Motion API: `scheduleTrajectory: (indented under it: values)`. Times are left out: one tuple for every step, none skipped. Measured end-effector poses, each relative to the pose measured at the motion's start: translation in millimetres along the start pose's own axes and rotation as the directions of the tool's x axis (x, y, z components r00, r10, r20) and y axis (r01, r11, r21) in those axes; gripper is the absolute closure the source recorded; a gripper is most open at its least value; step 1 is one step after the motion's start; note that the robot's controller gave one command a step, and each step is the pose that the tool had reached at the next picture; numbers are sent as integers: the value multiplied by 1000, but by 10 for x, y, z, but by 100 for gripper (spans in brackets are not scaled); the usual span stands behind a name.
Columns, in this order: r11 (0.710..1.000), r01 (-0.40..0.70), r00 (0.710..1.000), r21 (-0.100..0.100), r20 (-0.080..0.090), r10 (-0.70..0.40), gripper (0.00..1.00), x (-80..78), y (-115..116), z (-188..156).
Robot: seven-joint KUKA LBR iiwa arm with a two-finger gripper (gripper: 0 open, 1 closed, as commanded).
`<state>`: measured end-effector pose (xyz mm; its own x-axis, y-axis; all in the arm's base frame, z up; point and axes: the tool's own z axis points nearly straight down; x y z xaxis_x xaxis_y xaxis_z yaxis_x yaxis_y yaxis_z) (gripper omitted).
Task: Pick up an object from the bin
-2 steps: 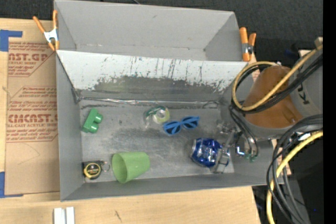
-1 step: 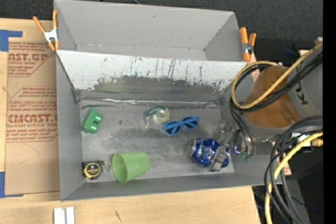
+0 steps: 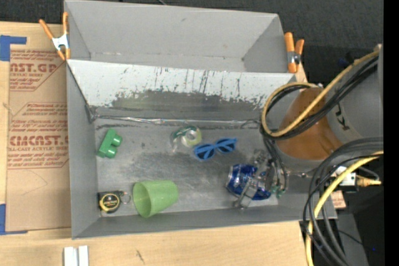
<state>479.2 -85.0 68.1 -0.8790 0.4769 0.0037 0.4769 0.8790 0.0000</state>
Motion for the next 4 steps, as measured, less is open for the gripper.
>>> scheduleTrajectory:
  values:
    - [1000, 1, 1000, 1, -1, -1, 0, 5, 1, 6]
    - [1000, 2, 1000, 1, -2, -2, 100, 4, 2, -2]
    - [1000, 3, 1000, 0, 4, -3, 100, 6, 4, -125]
    - [1000, 4, 1000, -2, 7, -4, 100, -2, 13, -550]
